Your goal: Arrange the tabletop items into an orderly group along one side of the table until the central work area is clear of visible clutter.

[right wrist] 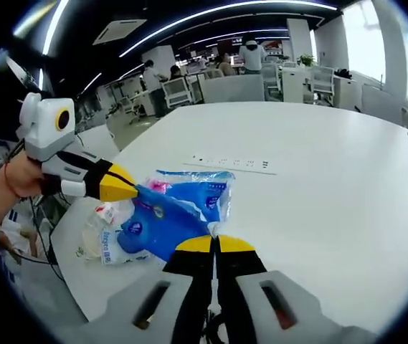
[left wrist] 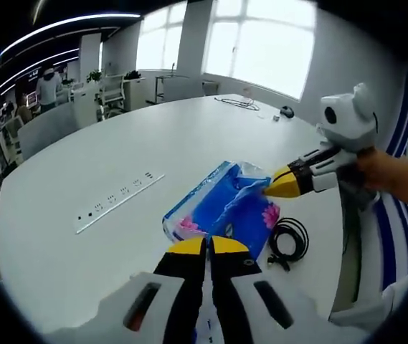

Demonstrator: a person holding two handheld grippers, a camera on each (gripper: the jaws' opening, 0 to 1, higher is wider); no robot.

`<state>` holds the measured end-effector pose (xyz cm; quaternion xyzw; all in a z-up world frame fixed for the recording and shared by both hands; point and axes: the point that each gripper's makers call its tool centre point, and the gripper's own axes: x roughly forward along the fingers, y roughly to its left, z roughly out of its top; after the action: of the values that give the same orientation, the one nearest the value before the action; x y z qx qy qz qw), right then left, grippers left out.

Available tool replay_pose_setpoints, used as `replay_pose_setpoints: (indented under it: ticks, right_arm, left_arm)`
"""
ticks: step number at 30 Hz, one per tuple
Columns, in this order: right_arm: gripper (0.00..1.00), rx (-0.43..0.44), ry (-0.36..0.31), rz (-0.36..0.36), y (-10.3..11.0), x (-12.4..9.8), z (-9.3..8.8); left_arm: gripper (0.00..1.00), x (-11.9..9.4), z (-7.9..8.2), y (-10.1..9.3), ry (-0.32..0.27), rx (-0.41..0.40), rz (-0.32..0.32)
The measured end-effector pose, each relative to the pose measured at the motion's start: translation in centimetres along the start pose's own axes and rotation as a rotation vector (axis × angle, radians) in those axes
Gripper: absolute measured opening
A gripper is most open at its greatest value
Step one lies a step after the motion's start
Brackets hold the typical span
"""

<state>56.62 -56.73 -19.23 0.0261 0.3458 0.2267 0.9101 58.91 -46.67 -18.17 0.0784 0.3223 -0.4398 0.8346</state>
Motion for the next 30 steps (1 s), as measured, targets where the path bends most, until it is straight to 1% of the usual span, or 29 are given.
replay_pose_setpoints:
  ticks: [16,20,30]
  right_arm:
    - [0.0,0.024,0.001,-0.063,-4.5,-2.3,-1.6]
    - [0.0,0.034,0.002,-0.081,-5.8,-2.9,-2.1]
    - [0.0,0.054,0.015,-0.121,-9.1,-3.9,-3.7]
  left_arm:
    - [0.0,4.3,1.3,-3.4,0.007,0.021,-0.052]
    - [0.0,5.4,1.6,-4.3,0.007,0.031,-0.063]
    - [0.0,8.6,2.0,-6.5,0.009,0.026,-0.094]
